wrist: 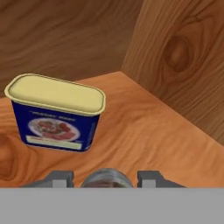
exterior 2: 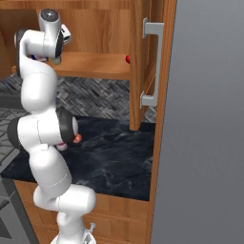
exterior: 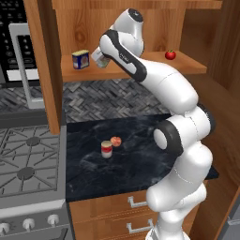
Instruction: Pick the cans from the counter and place them in their designated side in the cabinet.
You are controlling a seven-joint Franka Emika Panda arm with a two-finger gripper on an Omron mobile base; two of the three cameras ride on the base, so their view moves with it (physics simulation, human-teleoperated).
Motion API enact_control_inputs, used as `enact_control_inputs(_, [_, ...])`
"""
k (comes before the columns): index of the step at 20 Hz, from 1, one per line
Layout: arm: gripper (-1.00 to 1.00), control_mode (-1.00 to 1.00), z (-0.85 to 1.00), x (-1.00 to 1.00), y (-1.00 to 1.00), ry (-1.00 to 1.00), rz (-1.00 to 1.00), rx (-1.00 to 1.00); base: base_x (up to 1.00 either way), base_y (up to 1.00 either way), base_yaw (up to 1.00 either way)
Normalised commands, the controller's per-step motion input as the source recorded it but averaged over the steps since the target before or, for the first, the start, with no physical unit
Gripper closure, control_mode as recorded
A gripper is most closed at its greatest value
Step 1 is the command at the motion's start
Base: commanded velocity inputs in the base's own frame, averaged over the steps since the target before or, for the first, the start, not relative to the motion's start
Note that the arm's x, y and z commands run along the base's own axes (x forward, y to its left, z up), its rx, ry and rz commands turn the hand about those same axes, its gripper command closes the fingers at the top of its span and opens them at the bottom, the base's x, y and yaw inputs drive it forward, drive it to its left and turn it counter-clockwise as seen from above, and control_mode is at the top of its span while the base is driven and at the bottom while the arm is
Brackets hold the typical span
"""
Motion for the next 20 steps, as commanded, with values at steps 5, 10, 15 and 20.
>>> enact_control_inputs(5, [1.00, -1.00, -0.35, 0.21, 0.03, 0.00, 0.01, -0.01, 0.00, 0.00, 0.00])
enact_control_inputs(10, [1.00, -1.00, -0.39, 0.15, 0.02, 0.00, 0.01, -0.02, 0.00, 0.00, 0.00])
enact_control_inputs(15, [-1.00, -1.00, -0.35, 0.01, 0.00, -0.06, 0.01, -0.03, 0.00, 0.00, 0.00])
enact_control_inputs(20, [-1.00, -1.00, -0.30, 0.05, 0.00, -0.07, 0.01, -0.02, 0.00, 0.00, 0.00])
